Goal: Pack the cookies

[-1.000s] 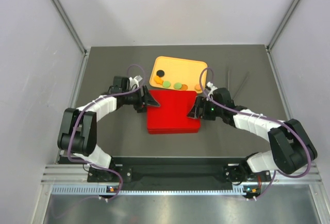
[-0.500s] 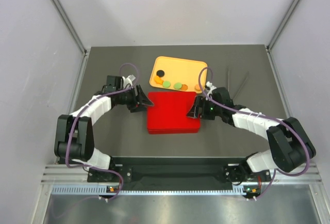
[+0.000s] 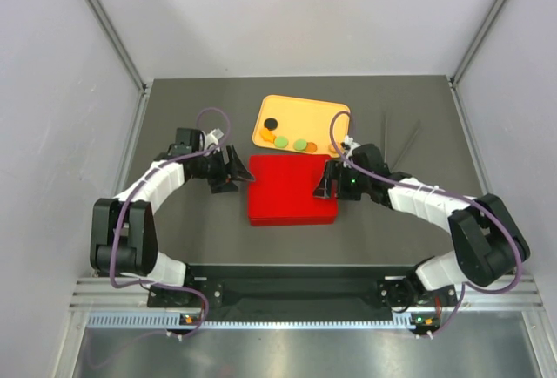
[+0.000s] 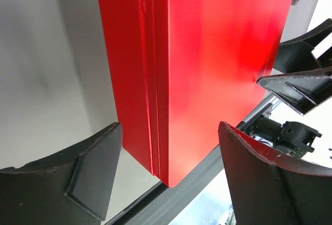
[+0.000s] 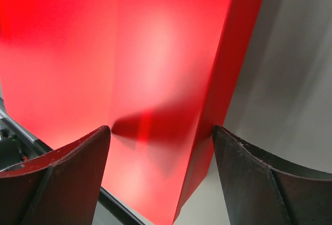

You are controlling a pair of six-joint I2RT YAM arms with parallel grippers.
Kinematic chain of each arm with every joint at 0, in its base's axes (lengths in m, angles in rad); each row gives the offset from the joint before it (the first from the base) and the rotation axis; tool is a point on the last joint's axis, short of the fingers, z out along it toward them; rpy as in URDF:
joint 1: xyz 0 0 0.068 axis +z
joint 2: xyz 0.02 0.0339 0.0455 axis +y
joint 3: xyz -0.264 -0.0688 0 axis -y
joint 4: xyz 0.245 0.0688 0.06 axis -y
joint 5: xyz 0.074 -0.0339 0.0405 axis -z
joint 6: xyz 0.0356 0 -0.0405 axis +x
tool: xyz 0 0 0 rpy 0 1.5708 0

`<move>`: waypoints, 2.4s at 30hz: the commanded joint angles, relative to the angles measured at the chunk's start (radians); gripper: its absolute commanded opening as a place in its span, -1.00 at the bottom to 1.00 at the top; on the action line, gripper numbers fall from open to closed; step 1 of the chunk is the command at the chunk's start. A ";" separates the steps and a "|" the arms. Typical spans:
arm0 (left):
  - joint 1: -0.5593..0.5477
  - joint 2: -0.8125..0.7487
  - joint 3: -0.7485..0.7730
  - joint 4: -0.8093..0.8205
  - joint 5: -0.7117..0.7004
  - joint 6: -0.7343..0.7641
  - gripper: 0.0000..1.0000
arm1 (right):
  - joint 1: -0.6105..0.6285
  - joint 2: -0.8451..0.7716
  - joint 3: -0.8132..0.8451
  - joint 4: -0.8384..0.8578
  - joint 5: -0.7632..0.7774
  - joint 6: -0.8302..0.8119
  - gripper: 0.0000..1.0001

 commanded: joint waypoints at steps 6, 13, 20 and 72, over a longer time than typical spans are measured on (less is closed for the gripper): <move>0.001 -0.040 -0.030 0.044 0.014 0.006 0.61 | 0.081 0.025 0.127 -0.079 0.063 -0.046 0.58; -0.017 -0.036 -0.095 0.092 -0.007 -0.029 0.46 | 0.116 0.049 0.176 -0.140 0.109 -0.055 0.61; -0.040 -0.041 -0.162 0.131 -0.044 -0.074 -0.01 | 0.141 0.069 0.200 -0.179 0.137 -0.058 0.63; -0.115 -0.055 0.112 -0.146 -0.220 -0.010 0.37 | -0.029 -0.081 0.323 -0.349 0.013 -0.090 1.00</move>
